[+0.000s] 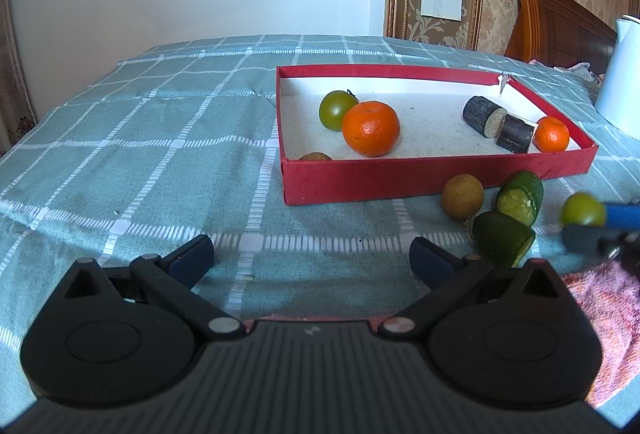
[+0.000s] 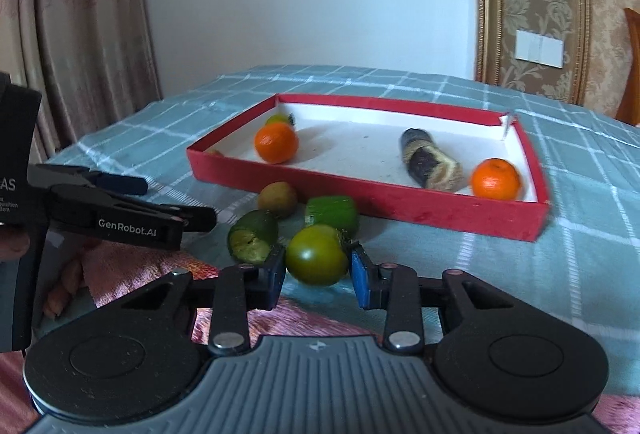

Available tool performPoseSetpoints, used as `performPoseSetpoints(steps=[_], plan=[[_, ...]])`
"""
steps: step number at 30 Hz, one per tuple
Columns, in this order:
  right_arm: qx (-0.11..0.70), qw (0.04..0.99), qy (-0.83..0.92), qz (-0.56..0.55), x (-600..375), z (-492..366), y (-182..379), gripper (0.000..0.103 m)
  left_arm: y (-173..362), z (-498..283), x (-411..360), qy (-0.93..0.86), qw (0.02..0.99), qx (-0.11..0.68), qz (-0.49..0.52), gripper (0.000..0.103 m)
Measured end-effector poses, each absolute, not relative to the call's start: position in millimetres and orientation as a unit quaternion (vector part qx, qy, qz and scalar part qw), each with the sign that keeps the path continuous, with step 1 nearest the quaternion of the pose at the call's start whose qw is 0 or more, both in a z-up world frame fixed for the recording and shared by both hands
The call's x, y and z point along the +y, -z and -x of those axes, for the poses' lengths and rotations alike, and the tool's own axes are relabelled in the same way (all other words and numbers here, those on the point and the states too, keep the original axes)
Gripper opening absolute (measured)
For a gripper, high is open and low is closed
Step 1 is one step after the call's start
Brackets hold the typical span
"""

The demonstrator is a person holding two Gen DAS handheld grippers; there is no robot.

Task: Organize fruits
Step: 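Lower the right tool onto a green tomato and close its fingers, then carry the green tomato into the box and open the right tool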

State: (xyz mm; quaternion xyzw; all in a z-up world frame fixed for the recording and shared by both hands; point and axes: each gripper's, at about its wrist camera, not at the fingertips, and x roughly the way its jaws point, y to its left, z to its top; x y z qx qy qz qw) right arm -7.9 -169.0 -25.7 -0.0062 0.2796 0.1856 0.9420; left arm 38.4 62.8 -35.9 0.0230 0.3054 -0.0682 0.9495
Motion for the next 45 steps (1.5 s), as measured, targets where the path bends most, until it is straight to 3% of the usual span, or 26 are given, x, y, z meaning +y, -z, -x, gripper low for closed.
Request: performPoseSetpoints(steps=[11,27,45], plan=[[0.247,0.963,-0.110,-0.018,-214.5,-15.0,3.2,0.034,35.8,-38.5,62.3,0.068,0.949,0.306,-0.023,0.103],[0.317,0.943,-0.094,-0.029,-214.2,-82.1,17.0,0.034,35.9,-38.9,62.4,0.068,0.949,0.305,-0.024,0.103],[0.323,0.942,-0.088,-0.023,-208.6,-96.9,21.5,0.036,36.0,-39.0,62.8,0.068,0.949,0.305,-0.024,0.103]])
